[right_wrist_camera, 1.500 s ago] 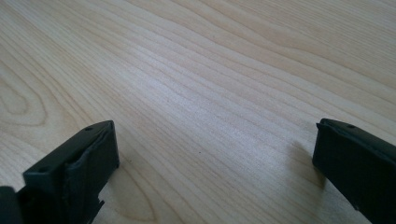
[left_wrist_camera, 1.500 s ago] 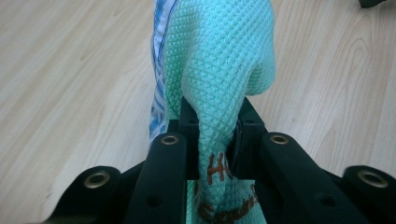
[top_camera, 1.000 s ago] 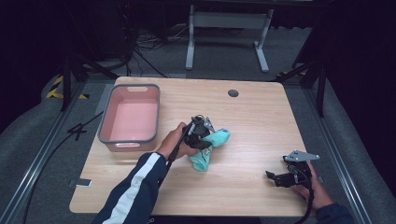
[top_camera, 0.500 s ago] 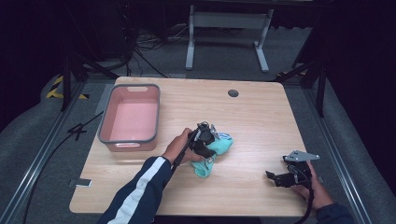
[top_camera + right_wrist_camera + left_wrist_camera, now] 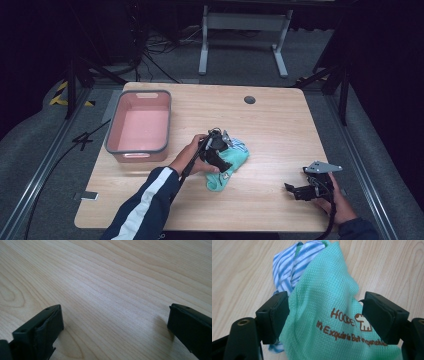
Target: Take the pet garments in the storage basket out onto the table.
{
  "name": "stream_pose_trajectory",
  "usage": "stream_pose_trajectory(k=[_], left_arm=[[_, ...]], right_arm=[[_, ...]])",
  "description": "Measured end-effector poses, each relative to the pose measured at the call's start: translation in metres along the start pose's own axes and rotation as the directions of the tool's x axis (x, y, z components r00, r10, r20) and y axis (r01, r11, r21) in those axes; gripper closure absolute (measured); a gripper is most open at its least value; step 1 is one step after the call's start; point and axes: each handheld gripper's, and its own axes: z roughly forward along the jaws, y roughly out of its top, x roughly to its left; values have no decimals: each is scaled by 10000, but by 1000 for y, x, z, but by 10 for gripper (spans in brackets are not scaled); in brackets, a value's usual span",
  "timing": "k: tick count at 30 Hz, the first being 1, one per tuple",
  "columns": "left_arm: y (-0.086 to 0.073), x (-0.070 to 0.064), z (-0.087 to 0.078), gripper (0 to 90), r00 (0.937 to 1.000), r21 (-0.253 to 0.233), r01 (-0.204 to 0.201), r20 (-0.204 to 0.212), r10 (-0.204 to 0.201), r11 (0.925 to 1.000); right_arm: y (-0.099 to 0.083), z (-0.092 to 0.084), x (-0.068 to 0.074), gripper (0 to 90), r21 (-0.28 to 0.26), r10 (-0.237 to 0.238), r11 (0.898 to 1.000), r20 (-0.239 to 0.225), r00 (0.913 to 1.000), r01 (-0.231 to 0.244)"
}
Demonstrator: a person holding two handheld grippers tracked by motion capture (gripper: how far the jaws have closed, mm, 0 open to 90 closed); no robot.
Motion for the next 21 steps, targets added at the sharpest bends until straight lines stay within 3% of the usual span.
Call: stream_pose_trajectory(k=[3, 21], left_arm=[[0, 0, -5, 217, 9995, 18, -307, -57, 307, 9995], [-9, -10, -34, 218, 9936, -85, -979, -570, 973, 9952]], right_arm=[[0, 0, 0, 7, 1, 0, 10000, 1, 10000, 0], [0, 0, 0, 7, 4, 7, 10000, 3, 10000, -7]])
